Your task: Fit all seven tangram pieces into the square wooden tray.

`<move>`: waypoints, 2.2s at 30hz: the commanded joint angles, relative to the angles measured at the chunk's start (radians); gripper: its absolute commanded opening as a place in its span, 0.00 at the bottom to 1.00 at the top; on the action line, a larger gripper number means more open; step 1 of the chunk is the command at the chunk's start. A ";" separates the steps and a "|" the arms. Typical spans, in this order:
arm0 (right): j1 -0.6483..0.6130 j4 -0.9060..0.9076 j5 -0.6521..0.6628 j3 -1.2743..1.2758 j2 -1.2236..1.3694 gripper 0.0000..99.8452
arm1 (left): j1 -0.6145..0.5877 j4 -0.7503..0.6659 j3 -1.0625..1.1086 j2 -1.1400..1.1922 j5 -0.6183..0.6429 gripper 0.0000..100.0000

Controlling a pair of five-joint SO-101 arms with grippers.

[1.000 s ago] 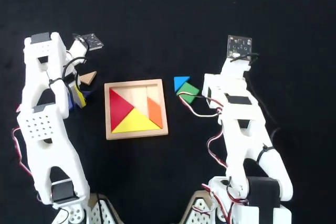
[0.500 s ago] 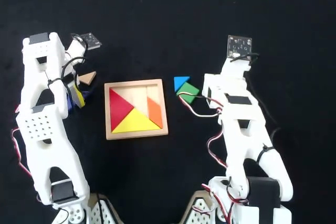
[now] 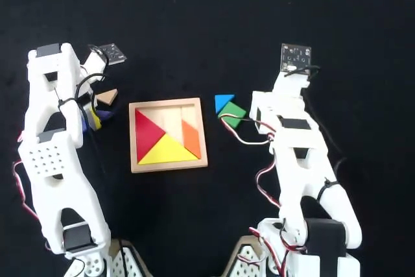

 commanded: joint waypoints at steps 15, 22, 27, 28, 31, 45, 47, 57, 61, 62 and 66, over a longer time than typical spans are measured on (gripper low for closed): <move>-0.009 -0.020 0.000 -0.012 -0.051 0.01 | 0.094 0.305 -0.271 -0.155 -0.017 0.14; 0.014 -0.020 -0.002 -0.016 -0.051 0.01 | 0.260 0.305 -0.265 -0.318 -0.074 0.13; 0.057 -0.020 -0.009 -0.025 -0.051 0.01 | 0.453 0.302 -0.275 -0.330 -0.169 0.13; 0.069 -0.020 -0.009 -0.028 -0.051 0.01 | 0.493 0.302 -0.274 -0.324 -0.189 0.13; 0.107 -0.025 -0.011 -0.031 -0.051 0.01 | 0.588 0.301 -0.277 -0.278 -0.232 0.13; 0.126 -0.029 -0.012 -0.031 -0.047 0.01 | 0.667 0.249 -0.492 0.051 -0.279 0.13; 0.126 -0.029 -0.012 -0.031 -0.048 0.01 | 0.680 0.255 -0.501 0.069 -0.284 0.13; 0.129 -0.029 -0.012 -0.031 -0.051 0.01 | 0.680 0.253 -0.501 0.081 -0.278 0.14; 0.124 -0.029 -0.012 -0.031 -0.047 0.01 | 0.680 0.252 -0.501 0.089 -0.269 0.19; 0.124 -0.029 -0.012 -0.031 -0.047 0.01 | 0.680 0.250 -0.501 0.089 -0.250 0.22; 0.124 -0.029 -0.012 -0.031 -0.045 0.01 | 0.671 0.213 -0.499 0.089 -0.215 0.26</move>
